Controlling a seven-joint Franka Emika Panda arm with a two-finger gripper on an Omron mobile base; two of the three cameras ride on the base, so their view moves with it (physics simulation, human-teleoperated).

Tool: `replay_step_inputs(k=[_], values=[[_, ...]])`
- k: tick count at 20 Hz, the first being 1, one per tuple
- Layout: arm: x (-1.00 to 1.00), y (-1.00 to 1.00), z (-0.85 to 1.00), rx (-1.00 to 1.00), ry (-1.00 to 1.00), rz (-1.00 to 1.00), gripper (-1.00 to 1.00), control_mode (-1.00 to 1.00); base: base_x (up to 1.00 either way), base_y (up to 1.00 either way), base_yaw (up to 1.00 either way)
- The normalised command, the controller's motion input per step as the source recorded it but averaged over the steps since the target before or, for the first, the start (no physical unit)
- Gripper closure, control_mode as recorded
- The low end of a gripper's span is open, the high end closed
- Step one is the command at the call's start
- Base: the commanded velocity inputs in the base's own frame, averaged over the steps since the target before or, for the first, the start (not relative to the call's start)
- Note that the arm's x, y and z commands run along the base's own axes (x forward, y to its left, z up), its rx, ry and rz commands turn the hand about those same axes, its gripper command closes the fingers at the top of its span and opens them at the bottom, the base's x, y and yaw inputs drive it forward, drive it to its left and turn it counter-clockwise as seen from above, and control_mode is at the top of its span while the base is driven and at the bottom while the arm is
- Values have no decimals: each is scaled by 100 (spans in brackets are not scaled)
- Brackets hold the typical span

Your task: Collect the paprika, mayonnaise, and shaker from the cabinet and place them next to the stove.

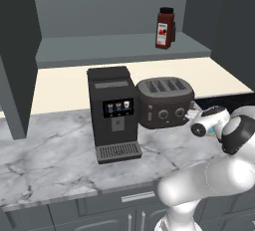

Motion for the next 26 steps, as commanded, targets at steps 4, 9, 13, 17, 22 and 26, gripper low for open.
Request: replay_step_inputs(k=[4, 9, 13, 17, 22, 26], values=[[0, -16, -36, 0, -2, 14, 100, -100, 0, 0, 0], [0, -21, -42, 0, -7, 14, 100, -100, 0, 0, 0], [0, -13, -34, 0, -3, 12, 100, -100, 0, 0, 0], [0, -2, -21, 0, 0, 7, 100, -100, 0, 0, 0], [-1, 0, -33, 0, 0, 7, 100, -100, 0, 0, 0], [-5, 0, -36, 0, 0, 8, 100, -100, 0, 0, 0]])
